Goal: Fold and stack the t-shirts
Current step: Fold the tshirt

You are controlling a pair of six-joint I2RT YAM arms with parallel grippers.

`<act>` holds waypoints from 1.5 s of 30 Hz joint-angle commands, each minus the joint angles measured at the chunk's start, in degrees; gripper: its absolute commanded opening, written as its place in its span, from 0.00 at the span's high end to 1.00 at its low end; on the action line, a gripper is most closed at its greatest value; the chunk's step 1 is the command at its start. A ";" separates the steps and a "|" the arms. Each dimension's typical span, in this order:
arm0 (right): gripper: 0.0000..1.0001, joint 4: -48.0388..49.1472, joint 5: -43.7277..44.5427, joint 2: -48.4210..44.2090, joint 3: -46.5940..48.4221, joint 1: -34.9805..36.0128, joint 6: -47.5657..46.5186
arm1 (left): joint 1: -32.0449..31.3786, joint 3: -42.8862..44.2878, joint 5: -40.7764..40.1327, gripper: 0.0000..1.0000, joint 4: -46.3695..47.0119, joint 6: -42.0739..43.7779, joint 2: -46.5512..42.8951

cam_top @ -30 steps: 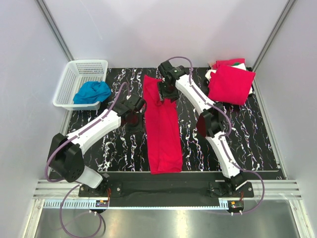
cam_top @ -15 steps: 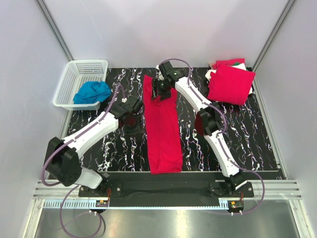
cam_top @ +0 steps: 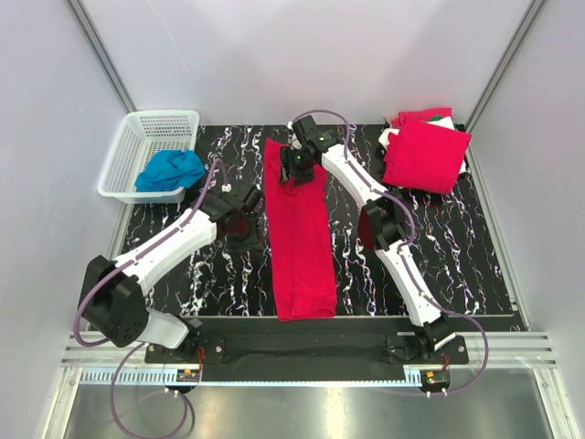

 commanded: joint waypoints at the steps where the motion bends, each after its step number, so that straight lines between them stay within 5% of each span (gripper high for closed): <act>1: 0.41 2.62 2.65 1.22 3.06 0.37 -1.34 | -0.15 0.13 -1.26 0.55 0.59 -0.06 -0.81; 7: 0.52 3.06 3.27 2.71 3.32 0.20 -1.52 | -0.06 -0.49 -1.52 0.55 0.76 0.38 -1.16; 15: 0.87 4.82 2.40 1.05 2.28 0.46 -0.99 | -0.06 -2.42 -1.70 0.55 1.11 0.65 -1.61; 26: 0.81 4.03 2.22 -3.61 -6.69 4.59 -1.52 | -0.06 -2.24 -1.26 0.55 2.52 0.74 -0.37; 35: 0.94 3.50 4.50 -4.75 -6.70 6.44 -2.13 | -0.06 -4.44 -1.44 0.55 3.57 -0.14 -1.52; 42: 0.98 3.32 14.25 -3.71 -2.75 5.73 -4.16 | -0.06 -5.41 -1.35 0.55 3.75 -0.67 -2.31; 45: 0.66 3.32 14.61 -3.78 -0.90 4.94 -4.15 | -0.06 -6.29 -1.26 0.55 3.92 -0.76 -2.92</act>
